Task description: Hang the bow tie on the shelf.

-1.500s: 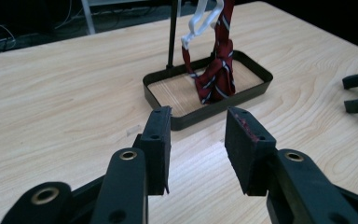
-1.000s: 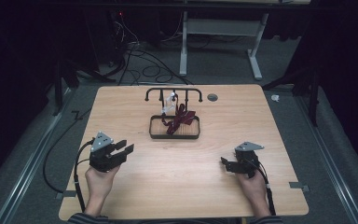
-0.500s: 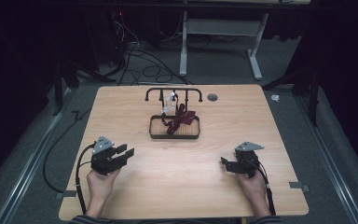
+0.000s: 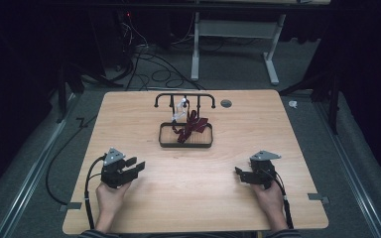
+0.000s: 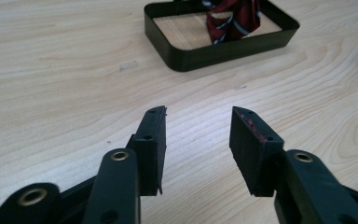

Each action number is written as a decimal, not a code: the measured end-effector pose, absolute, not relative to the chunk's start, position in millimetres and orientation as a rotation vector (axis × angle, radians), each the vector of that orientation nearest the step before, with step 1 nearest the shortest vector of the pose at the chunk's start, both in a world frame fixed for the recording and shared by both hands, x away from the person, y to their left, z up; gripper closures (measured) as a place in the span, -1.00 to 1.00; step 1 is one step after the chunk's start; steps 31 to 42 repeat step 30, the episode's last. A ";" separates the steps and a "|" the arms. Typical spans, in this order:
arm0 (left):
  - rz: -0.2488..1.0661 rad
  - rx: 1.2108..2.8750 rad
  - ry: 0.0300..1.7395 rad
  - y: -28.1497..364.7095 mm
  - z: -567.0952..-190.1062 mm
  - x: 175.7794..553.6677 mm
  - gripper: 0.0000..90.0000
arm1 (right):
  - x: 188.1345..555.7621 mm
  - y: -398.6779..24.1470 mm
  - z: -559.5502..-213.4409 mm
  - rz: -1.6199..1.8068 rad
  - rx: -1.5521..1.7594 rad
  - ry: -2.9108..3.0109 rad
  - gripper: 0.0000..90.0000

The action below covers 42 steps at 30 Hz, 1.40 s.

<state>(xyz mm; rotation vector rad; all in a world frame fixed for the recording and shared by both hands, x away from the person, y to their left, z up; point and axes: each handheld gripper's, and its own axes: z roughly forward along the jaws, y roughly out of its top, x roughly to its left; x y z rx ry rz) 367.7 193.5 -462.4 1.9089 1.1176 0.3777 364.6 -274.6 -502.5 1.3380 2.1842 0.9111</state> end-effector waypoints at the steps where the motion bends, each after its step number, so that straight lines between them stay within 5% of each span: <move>1: 0.377 1.913 1.122 193.1 -464.5 367.9 0.24 | 364.6 -274.5 -502.6 0.911 1.338 2.184 -0.38; 22: 0.503 2.077 1.187 174.3 -502.4 371.1 -0.02 | 364.6 -274.5 -502.6 0.912 1.338 2.183 -0.38; 42: 0.518 2.027 1.183 176.3 -507.3 365.8 -0.13 | 364.5 -274.5 -502.6 0.912 1.337 2.183 -0.38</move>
